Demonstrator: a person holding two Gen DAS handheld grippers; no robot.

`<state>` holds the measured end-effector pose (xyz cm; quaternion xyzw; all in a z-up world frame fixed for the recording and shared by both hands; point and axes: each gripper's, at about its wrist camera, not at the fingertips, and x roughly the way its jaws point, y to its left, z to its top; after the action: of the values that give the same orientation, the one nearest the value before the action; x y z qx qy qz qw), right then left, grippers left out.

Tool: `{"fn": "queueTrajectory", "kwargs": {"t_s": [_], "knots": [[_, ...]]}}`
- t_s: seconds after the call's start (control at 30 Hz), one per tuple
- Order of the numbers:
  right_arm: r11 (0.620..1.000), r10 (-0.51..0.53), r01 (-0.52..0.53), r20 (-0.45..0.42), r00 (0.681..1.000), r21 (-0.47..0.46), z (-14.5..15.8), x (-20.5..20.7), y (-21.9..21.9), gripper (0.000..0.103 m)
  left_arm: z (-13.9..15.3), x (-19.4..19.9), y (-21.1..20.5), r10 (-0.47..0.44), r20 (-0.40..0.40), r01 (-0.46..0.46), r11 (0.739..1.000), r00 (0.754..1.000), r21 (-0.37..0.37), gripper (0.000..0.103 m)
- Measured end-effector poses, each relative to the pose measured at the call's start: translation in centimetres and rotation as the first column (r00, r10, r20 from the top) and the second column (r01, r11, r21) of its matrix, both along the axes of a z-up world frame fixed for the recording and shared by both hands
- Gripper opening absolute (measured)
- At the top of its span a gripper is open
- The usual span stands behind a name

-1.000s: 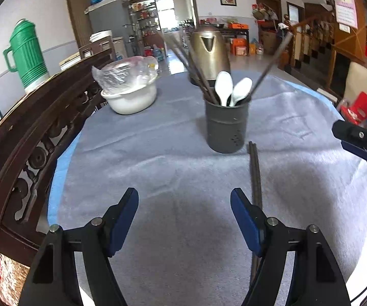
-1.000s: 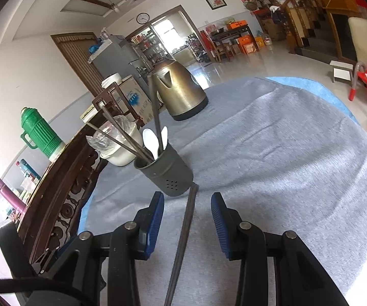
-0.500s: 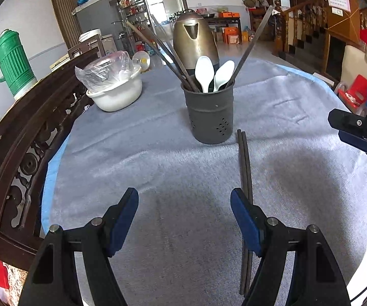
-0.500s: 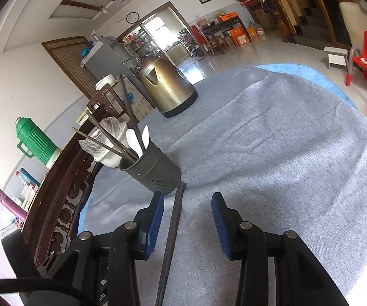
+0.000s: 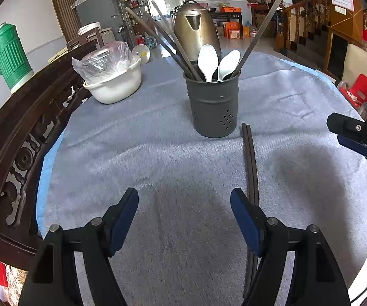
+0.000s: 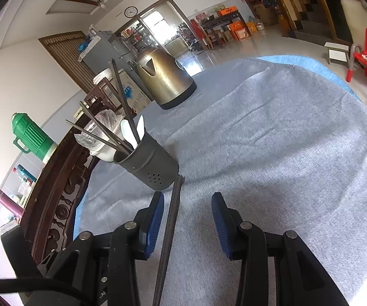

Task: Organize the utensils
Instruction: 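Grasp a dark chopstick with the right tool while the left tool grasps the other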

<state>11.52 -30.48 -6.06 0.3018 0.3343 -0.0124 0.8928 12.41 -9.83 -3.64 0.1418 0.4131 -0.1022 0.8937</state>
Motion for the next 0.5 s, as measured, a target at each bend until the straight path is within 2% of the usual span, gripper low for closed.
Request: {"fn": "queueTrajectory", "kwargs": {"t_s": [0.23, 0.5], "knots": [[0.999, 0.038, -0.038, -0.037, 0.999, -0.002, -0.8, 0.9, 0.8, 0.039, -0.6, 0.9, 1.0, 0.016, -0.025, -0.016, 1.0, 1.0, -0.017, 0.075], [0.987, 0.135, -0.148, -0.163, 0.977, -0.068, -3.8, 3.5, 4.3, 0.036, -1.2, 2.2, 3.6, 0.08, -0.053, -0.082, 0.996, 0.995, -0.043, 0.075]]}}
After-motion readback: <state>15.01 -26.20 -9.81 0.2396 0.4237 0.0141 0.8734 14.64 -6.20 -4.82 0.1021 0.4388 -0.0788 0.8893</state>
